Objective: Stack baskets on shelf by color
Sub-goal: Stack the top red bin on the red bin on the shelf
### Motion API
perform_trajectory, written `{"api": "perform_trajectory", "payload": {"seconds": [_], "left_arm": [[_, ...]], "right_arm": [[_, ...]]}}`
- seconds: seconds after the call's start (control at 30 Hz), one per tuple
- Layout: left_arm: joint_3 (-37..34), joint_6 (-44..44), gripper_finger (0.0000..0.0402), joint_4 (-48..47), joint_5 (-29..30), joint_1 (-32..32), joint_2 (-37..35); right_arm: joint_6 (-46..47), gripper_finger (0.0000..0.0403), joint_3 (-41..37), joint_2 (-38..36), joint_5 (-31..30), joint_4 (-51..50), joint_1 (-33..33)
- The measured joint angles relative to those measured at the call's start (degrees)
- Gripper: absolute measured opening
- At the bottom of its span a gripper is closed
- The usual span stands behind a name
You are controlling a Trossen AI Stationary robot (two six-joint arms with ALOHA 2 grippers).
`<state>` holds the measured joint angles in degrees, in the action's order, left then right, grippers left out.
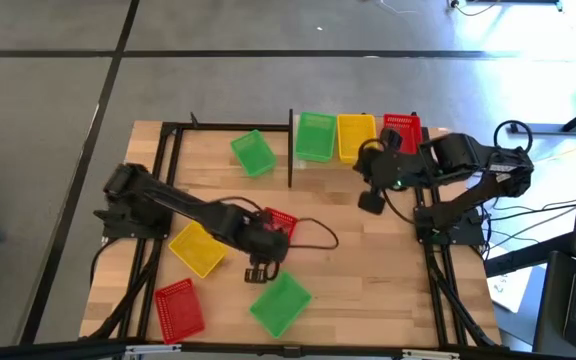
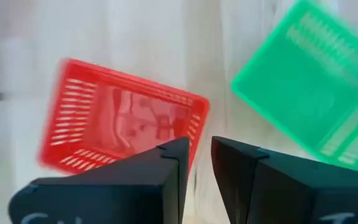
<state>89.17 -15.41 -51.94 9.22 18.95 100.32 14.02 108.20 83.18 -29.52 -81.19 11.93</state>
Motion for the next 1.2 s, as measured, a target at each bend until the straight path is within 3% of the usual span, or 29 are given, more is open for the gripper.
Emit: {"api": "perform_trajectory", "payload": {"seconds": [0.33,0.5,0.67,1.03,1.2], "left_arm": [[0.02,-11.6,0.006,-0.36,14.54,2.89,-16.77],[0.02,-15.36,0.006,-0.25,22.22,6.08,-22.92],[0.02,-17.23,0.0056,0.24,23.31,8.75,-26.0],[0.02,-20.25,0.0055,0.18,23.25,12.6,-26.2],[0.02,-20.19,0.0055,0.15,23.39,12.62,-26.2]], "right_arm": [[-17.98,0.0,0.07,4.88,16.63,2.65,8.17],[-23.33,0.0,0.07,12.11,17.77,6.02,9.07],[-31.05,0.0006,0.04,18.82,17.53,9.36,8.98],[-41.54,0.0084,0.0,30.21,17.15,12.62,8.64],[-47.23,0.0099,0.0,34.5,17.19,18.41,7.37]]}}
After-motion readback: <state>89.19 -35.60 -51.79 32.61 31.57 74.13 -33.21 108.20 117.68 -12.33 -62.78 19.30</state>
